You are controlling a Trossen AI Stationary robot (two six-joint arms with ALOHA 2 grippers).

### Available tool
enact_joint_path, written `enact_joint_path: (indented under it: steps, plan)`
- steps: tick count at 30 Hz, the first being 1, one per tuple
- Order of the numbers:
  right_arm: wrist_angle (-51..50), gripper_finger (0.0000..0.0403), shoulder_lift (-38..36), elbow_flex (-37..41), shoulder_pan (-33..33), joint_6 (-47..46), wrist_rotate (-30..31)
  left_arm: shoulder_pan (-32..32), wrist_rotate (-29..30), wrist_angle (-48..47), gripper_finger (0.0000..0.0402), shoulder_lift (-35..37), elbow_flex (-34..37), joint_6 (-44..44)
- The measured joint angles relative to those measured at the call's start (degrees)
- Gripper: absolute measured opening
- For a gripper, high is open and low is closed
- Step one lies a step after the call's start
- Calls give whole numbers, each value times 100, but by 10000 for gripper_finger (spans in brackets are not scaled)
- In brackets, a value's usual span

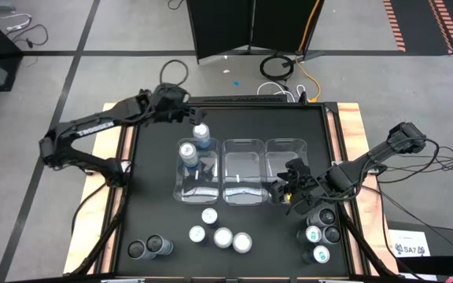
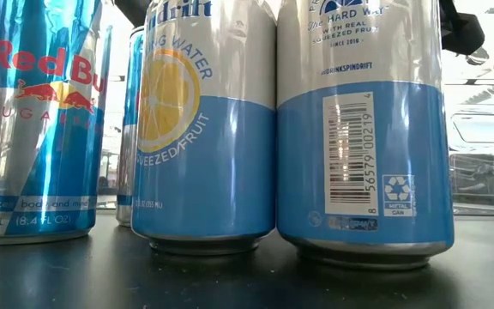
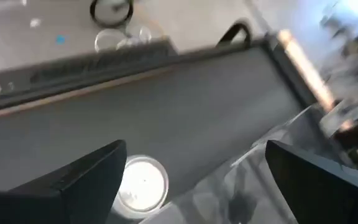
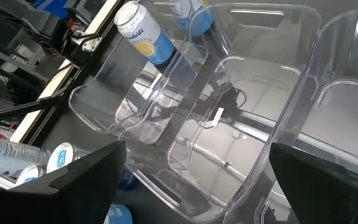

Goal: Sort soda cans
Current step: Put the top blue-white soda can into the left transparent bin

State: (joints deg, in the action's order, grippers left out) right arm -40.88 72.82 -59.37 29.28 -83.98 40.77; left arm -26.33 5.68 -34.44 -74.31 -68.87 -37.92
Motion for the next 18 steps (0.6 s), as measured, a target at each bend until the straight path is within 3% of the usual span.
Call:
enact_joint_path:
  steps: [9, 18]
  plan:
    - [-2, 389, 0, 0, -83, 21, -11, -204, -222, -1849, 391, -1490, -1217, 381]
    - [-4, 389, 0, 0, -81, 63, -20, -216, -544, -2056, 391, -2154, -1352, 381]
